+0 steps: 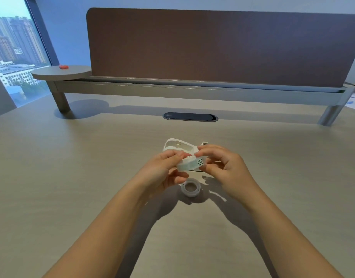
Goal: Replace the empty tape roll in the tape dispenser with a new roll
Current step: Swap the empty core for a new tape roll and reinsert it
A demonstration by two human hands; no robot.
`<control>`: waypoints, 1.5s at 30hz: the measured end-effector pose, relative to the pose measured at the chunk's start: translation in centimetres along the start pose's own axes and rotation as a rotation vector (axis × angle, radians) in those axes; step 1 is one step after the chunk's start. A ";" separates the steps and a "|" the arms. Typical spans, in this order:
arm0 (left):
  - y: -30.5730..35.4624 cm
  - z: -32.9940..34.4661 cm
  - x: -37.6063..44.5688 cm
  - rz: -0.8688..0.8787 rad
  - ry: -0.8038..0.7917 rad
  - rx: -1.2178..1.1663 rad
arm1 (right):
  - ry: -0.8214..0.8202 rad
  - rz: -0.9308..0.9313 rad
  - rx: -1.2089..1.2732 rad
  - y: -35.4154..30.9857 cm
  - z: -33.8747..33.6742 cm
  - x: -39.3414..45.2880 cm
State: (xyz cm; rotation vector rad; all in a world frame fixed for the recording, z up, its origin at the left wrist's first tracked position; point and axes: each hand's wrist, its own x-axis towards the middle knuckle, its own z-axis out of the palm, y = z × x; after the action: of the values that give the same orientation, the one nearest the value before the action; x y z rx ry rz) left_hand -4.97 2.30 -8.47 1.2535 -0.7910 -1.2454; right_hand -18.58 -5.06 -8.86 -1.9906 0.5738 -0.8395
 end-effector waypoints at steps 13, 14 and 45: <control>-0.3 -0.5 0.3 0.294 0.096 0.251 | -0.010 0.090 0.211 0.3 0.5 0.1; -0.3 -0.5 0.4 0.302 0.106 0.250 | -0.006 0.087 0.216 0.2 0.6 0.1; 2.8 -3.5 6.3 0.378 0.268 0.799 | 0.137 0.204 -0.354 4.0 2.7 4.6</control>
State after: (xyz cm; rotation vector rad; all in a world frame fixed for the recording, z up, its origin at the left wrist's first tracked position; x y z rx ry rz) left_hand 0.39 -3.27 -7.66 1.7450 -1.3137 -0.4275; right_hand -13.78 -8.74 -11.79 -2.1511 1.0475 -0.7926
